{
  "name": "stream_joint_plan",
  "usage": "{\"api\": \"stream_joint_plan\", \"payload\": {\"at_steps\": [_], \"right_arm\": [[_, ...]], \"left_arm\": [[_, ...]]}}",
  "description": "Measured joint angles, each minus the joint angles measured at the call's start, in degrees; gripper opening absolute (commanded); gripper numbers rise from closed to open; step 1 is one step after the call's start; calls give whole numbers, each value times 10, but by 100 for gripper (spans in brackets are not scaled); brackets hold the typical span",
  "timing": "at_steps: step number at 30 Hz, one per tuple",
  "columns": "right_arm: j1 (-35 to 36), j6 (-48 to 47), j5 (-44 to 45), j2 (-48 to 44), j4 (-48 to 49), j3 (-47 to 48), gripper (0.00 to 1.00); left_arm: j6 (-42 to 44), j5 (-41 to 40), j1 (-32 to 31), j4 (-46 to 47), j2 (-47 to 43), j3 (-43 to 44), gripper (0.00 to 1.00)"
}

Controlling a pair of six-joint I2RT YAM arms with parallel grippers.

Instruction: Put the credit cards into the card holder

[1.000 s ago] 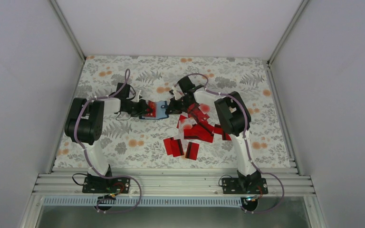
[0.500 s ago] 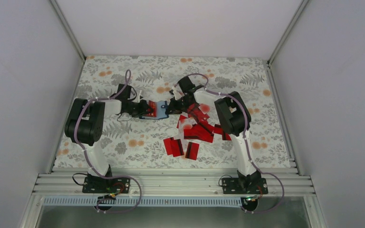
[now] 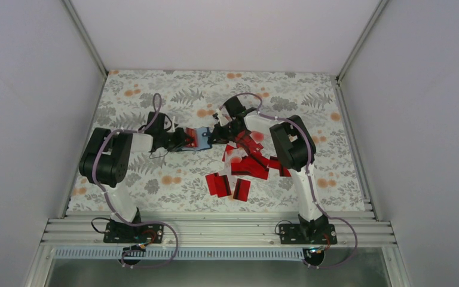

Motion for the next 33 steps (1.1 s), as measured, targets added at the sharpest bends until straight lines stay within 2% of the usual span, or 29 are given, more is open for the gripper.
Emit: {"api": "stream_joint_plan", "payload": {"at_steps": [8,15,24,33], "right_arm": [[-1,2,-3,0,2,-2,4],[-1,3,-4,0,3,-3,4],[0,11,-9,0,7,-4,4],[3,17,-12,0,15,-6,4]], "left_arm": [[-54,-13,-26,35,9,0,7],[-54,-38,-47,5,15,20,26],[10,-79,-63,-120,-1,74,54],[59,-110,-68,-223,-4,121,69]]}}
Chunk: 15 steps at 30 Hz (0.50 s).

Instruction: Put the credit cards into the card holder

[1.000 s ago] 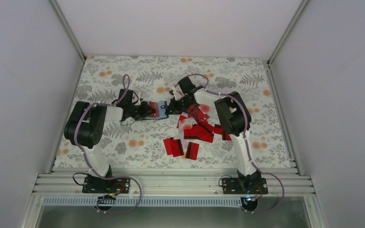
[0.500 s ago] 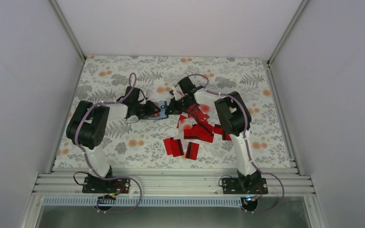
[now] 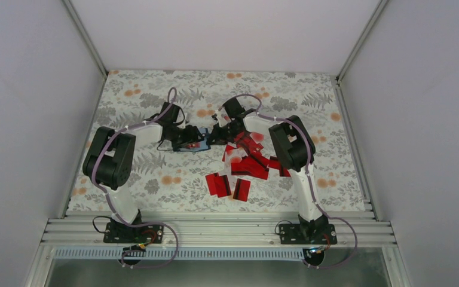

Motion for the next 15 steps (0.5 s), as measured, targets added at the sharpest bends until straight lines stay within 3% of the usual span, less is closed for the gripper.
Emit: {"api": "stream_joint_plan", "payload": {"at_steps": [6,15], "right_arm": [[2,2,-1,1,2,0,4],[3,4,-2,1,3,0,4]], "left_arm": [[22,-21,0,-45,0,23,83],[45,-63,8,-94,0,44,86]]}}
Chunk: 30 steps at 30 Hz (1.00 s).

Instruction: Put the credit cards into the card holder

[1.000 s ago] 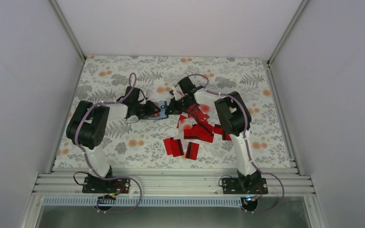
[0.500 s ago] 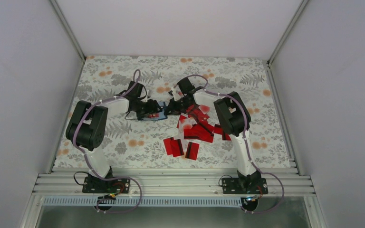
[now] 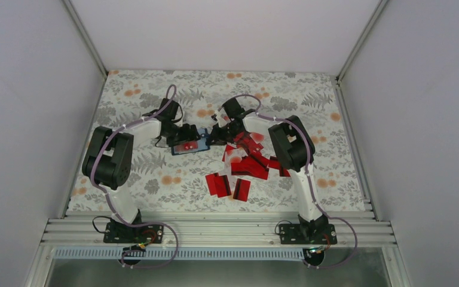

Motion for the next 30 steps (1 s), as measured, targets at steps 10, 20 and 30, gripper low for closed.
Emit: {"api": "stream_joint_plan", "payload": {"at_steps": [10,20,30], "right_arm": [[0,1,0,0,0,0,4],[0,1,-1,0,0,0,4],[0,1,-2,1,0,0,4]], "left_arm": [[13,-21,1,-20,0,9,84],[11,-31,-1,-29,2,14,79],[-7,-21,-19,-29,20,31,77]]}}
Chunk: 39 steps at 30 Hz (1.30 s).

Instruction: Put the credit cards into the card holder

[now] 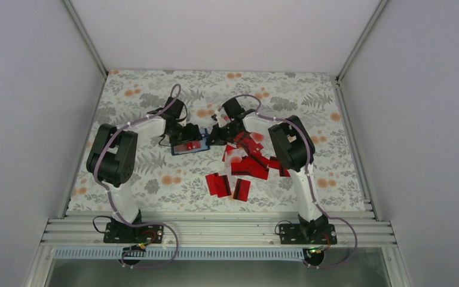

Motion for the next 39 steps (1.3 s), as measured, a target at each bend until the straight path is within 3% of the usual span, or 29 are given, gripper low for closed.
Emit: {"api": "stream_joint_plan", "payload": {"at_steps": [39], "right_arm": [[-1,-6,-5,0,-1,-1,4]], "left_arm": [[-21,-2,-34,-15,33,45,71]]}}
